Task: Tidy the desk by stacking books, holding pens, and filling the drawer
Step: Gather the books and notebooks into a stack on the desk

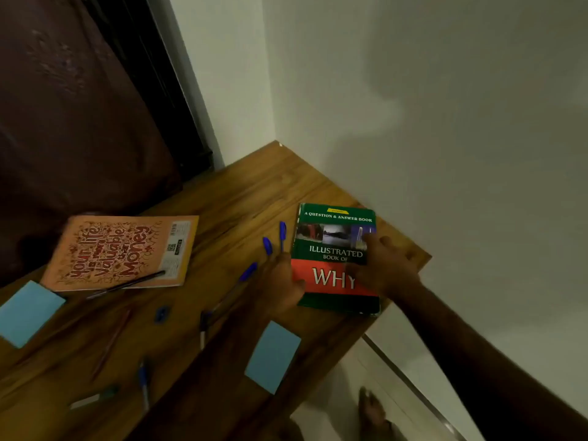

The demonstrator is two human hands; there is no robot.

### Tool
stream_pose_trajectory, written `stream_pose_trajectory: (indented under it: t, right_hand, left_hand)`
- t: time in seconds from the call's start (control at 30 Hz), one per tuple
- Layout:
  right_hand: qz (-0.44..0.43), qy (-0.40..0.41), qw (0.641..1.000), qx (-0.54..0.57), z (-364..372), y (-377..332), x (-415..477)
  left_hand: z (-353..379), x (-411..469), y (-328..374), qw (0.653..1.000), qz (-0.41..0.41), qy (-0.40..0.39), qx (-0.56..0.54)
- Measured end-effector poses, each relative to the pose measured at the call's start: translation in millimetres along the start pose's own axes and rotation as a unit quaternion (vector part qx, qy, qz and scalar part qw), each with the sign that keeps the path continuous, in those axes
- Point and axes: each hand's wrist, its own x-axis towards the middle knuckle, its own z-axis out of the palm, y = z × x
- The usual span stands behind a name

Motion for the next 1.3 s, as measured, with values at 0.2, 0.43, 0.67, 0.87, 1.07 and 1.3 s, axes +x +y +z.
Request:
stream_pose_trajectory:
  t: [0.2, 0.43, 0.67, 0.87, 1.07, 1.3]
  right_hand:
    - [0.057, -0.020, 0.998, 0.018, 14.4, 23.7, 15.9]
    - [0.036, -0.038, 0.998, 0.036, 13.3, 40.9, 27.5]
    - [-0.039, -0.062, 0.996, 0.043, 0.1, 63.7, 48.2]
    - [-0.046, -0.077, 0.996, 0.014, -31.4, 46.7, 45.8]
    - [-0.028, -0.097, 0.992, 0.069, -26.9, 67.1, 69.7]
    - [-0.059, -0.069, 0.992, 0.091, -26.9, 79.6, 75.4]
  left_hand:
    - [19.8, 2.1, 16.5, 0.991, -0.066, 0.045, 0.108]
    - [37.1, -2.9, 41.7, 0.986, -0.134, 0.071, 0.069]
    - [64.7, -19.5, 62.6, 0.989, -0.139, 0.037, 0.037]
    - [80.5, -31.8, 76.2, 0.988, -0.155, 0.002, -0.029]
    - [82.8, -30.1, 69.9, 0.946, -0.214, 0.058, -0.238]
    - [109.0, -20.1, 69.1, 0.911, -0.224, 0.031, -0.345]
